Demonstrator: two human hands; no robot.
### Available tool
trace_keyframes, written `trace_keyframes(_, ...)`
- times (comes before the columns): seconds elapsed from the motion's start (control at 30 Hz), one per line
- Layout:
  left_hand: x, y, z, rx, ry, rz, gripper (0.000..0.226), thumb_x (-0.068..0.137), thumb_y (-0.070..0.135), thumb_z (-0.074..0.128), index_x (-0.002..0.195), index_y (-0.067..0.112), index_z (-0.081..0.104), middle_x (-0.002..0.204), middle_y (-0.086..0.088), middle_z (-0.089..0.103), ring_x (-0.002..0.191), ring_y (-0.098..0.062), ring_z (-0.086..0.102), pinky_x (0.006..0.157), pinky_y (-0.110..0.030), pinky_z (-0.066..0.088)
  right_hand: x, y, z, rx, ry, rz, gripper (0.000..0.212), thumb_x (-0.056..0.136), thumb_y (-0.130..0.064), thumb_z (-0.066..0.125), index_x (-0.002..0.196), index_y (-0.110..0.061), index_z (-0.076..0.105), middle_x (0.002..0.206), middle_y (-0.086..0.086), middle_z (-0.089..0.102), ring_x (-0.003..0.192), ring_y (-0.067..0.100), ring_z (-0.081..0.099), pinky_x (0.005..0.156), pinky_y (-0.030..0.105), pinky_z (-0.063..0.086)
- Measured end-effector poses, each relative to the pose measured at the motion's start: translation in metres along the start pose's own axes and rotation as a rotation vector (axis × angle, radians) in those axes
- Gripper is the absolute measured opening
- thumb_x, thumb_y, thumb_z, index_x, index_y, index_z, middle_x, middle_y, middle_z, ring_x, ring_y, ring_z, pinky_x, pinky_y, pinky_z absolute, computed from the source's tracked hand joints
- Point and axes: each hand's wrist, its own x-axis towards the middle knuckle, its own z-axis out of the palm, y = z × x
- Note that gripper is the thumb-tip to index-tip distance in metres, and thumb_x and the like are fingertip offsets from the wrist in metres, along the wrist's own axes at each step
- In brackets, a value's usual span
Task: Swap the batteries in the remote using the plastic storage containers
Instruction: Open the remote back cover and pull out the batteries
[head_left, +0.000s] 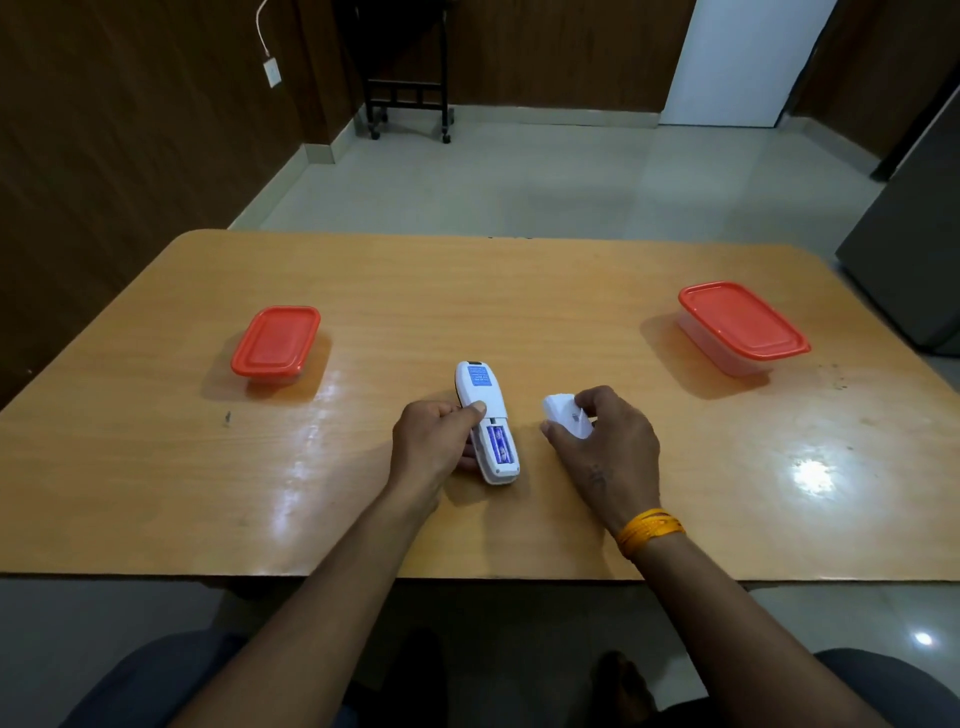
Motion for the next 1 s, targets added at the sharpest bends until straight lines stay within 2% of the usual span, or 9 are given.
trace_keyframes(0.13, 0.002, 0.004, -0.002, 0.063, 0.016, 0.018, 0.043, 0.090, 0.024, 0.080, 0.093, -0.017, 0.069, 0.067, -0.007, 0.079, 0.061, -0.026, 0.078, 0.065, -0.049, 0.067, 0.000, 0.008, 0.010, -0.103, -0.018, -0.030, 0.045, 0.078, -0.039, 0.085, 0.105, -0.010, 0.064, 0.099, 0.009, 0.066, 0.094, 0.034, 0.059, 0.075, 0.033, 0.037)
trace_keyframes(0.23, 0.001, 0.006, -0.006, 0.099, 0.044, 0.033, 0.045, 0.086, 0.027, 0.084, 0.089, -0.015, 0.069, 0.067, -0.008, 0.078, 0.060, -0.025, 0.078, 0.061, -0.044, 0.066, -0.003, 0.010, 0.015, -0.138, -0.018, -0.061, 0.045, 0.078, -0.039, 0.085, 0.104, -0.010, 0.062, 0.098, 0.010, 0.063, 0.091, 0.034, 0.057, 0.074, 0.037, 0.041)
trace_keyframes(0.47, 0.001, 0.002, -0.014, 0.247, 0.136, 0.115, 0.034, 0.081, 0.032, 0.088, 0.076, 0.003, 0.071, 0.063, -0.005, 0.077, 0.057, -0.023, 0.077, 0.063, -0.044, 0.067, -0.007, 0.004, 0.011, -0.178, -0.019, -0.076, 0.048, 0.080, -0.043, 0.082, 0.109, -0.011, 0.063, 0.103, 0.009, 0.062, 0.096, 0.031, 0.056, 0.076, 0.038, 0.047)
trace_keyframes(0.6, 0.000, 0.000, -0.017, 0.328, 0.148, 0.182, 0.023, 0.082, 0.031, 0.086, 0.072, 0.015, 0.072, 0.062, -0.001, 0.075, 0.059, -0.021, 0.076, 0.068, -0.045, 0.066, -0.012, -0.006, 0.008, -0.251, 0.081, -0.149, 0.038, 0.085, -0.044, 0.075, 0.105, -0.014, 0.065, 0.099, 0.006, 0.061, 0.091, 0.027, 0.055, 0.064, 0.035, 0.049)
trace_keyframes(0.67, -0.003, -0.001, -0.019, 0.410, 0.158, 0.267, 0.018, 0.083, 0.030, 0.083, 0.073, 0.021, 0.072, 0.066, 0.004, 0.074, 0.063, -0.016, 0.074, 0.069, -0.039, 0.064, -0.014, -0.013, 0.006, -0.222, 0.124, -0.194, 0.029, 0.088, -0.039, 0.073, 0.102, -0.014, 0.066, 0.095, 0.005, 0.062, 0.085, 0.025, 0.056, 0.060, 0.032, 0.045)
trace_keyframes(0.8, -0.015, 0.002, -0.021, 0.593, 0.106, 0.420, 0.001, 0.088, 0.021, 0.078, 0.088, 0.021, 0.077, 0.086, 0.011, 0.076, 0.078, -0.006, 0.068, 0.066, -0.016, 0.049, -0.017, -0.025, 0.010, -0.014, -0.029, -0.174, 0.019, 0.091, -0.032, 0.072, 0.104, -0.018, 0.070, 0.081, -0.006, 0.064, 0.074, 0.013, 0.058, 0.065, 0.027, 0.041)
trace_keyframes(0.93, -0.021, -0.002, -0.019, 0.742, 0.025, 0.517, 0.012, 0.090, 0.017, 0.076, 0.101, 0.019, 0.076, 0.099, 0.003, 0.072, 0.082, -0.010, 0.063, 0.072, -0.026, 0.053, -0.021, -0.029, 0.025, 0.096, -0.220, -0.068, 0.021, 0.092, -0.030, 0.072, 0.108, -0.017, 0.074, 0.077, -0.008, 0.065, 0.072, 0.009, 0.057, 0.062, 0.016, 0.038)
trace_keyframes(0.97, -0.021, -0.003, -0.019, 0.756, 0.020, 0.531, 0.013, 0.089, 0.016, 0.075, 0.101, 0.019, 0.075, 0.097, 0.002, 0.070, 0.082, -0.011, 0.061, 0.071, -0.026, 0.049, -0.022, -0.029, 0.029, 0.115, -0.251, -0.053, 0.022, 0.093, -0.030, 0.071, 0.109, -0.016, 0.074, 0.078, -0.006, 0.067, 0.070, 0.008, 0.058, 0.062, 0.014, 0.041)
trace_keyframes(1.0, -0.021, -0.004, -0.018, 0.763, 0.020, 0.541, 0.013, 0.089, 0.015, 0.074, 0.101, 0.020, 0.074, 0.096, 0.002, 0.068, 0.082, -0.013, 0.061, 0.070, -0.025, 0.046, -0.022, -0.029, 0.032, 0.143, -0.270, -0.036, 0.023, 0.094, -0.030, 0.071, 0.111, -0.015, 0.074, 0.079, -0.004, 0.069, 0.068, 0.009, 0.061, 0.065, 0.019, 0.050)
